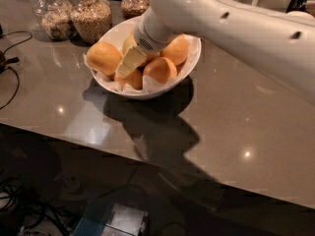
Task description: Pick orange from white bowl
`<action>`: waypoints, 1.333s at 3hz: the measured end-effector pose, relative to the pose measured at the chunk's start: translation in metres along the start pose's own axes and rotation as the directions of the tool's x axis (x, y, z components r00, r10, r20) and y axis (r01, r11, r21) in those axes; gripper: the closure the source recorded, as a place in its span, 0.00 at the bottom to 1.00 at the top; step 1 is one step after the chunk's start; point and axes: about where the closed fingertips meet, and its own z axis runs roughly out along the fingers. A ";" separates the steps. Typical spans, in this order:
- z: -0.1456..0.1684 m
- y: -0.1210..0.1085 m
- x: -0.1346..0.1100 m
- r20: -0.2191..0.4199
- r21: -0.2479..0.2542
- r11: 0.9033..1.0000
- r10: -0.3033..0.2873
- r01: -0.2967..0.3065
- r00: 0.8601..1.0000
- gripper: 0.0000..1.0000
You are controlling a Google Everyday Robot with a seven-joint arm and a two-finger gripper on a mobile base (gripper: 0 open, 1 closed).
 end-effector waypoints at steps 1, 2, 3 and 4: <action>0.013 -0.008 0.011 -0.091 0.002 0.997 -0.083 0.083 0.992 0.00; 0.011 -0.008 0.010 -0.091 0.002 0.997 -0.083 0.083 0.992 0.14; 0.011 -0.008 0.010 -0.091 0.002 0.997 -0.083 0.083 0.992 0.37; 0.011 -0.008 0.010 -0.091 0.002 0.997 -0.083 0.083 0.992 0.60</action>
Offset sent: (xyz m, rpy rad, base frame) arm 0.0361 -0.0445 -0.0481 -0.2474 0.1086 0.0452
